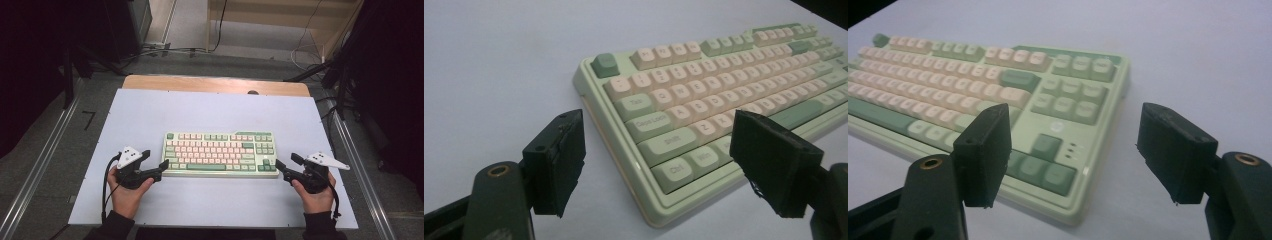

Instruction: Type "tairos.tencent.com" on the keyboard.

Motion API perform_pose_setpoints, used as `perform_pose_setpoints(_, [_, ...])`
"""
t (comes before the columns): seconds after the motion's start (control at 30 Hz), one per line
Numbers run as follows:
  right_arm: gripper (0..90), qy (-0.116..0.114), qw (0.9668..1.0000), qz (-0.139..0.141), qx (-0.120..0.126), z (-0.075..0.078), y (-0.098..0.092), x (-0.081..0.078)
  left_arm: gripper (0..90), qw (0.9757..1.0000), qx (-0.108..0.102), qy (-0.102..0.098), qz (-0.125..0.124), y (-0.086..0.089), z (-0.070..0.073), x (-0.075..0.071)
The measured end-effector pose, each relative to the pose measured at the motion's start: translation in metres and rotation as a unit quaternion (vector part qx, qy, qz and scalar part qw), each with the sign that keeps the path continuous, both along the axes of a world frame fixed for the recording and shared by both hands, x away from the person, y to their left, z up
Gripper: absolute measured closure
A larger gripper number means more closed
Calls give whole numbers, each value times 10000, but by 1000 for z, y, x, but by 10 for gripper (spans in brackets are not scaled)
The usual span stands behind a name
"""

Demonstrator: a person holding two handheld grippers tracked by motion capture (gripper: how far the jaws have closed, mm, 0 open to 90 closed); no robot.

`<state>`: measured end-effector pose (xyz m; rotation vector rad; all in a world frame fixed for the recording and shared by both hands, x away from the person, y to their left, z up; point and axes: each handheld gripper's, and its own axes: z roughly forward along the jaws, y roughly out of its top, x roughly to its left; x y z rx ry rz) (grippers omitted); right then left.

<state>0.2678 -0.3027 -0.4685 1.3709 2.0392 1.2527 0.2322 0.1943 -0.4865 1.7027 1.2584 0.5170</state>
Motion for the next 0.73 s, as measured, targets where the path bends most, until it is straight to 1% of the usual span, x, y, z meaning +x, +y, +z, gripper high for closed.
perform_pose_setpoints(0.1, [283, -21, 9999, -119, 6, 0, -10, -5, 227, 10000, 5, 5, 93, 5, 0, -1])
perform_pose_setpoints(0.13, [283, -38, 9999, -159, -30, 0, -13, -6, 227, 9999, -14, 1, 126, 6, 0, -2])
perform_pose_setpoints(0.2, [283, -30, 9997, -247, -57, 0, -19, -8, 227, 9999, 17, 7, 166, 9, -1, -3])
perform_pose_setpoints(0.27, [283, 17, 9994, -346, -47, -2, -25, -9, 227, 9997, 51, 26, 231, 11, -1, -3])
perform_pose_setpoints(0.43, [283, 122, 9984, -551, -79, -6, -37, -10, 227, 9996, 22, 48, 280, 17, -2, -4])
perform_pose_setpoints(0.53, [282, 149, 9977, -660, -79, -7, -43, -11, 227, 9994, 72, 46, 332, 20, -1, -6])
perform_pose_setpoints(0.67, [243, 253, 9966, -775, -68, -10, -48, -11, 226, 9990, 88, 80, 430, 25, -1, -6])
perform_pose_setpoints(0.73, [222, 286, 9961, -834, -93, -11, -48, -10, 226, 9986, 62, 99, 517, 28, -2, -5])
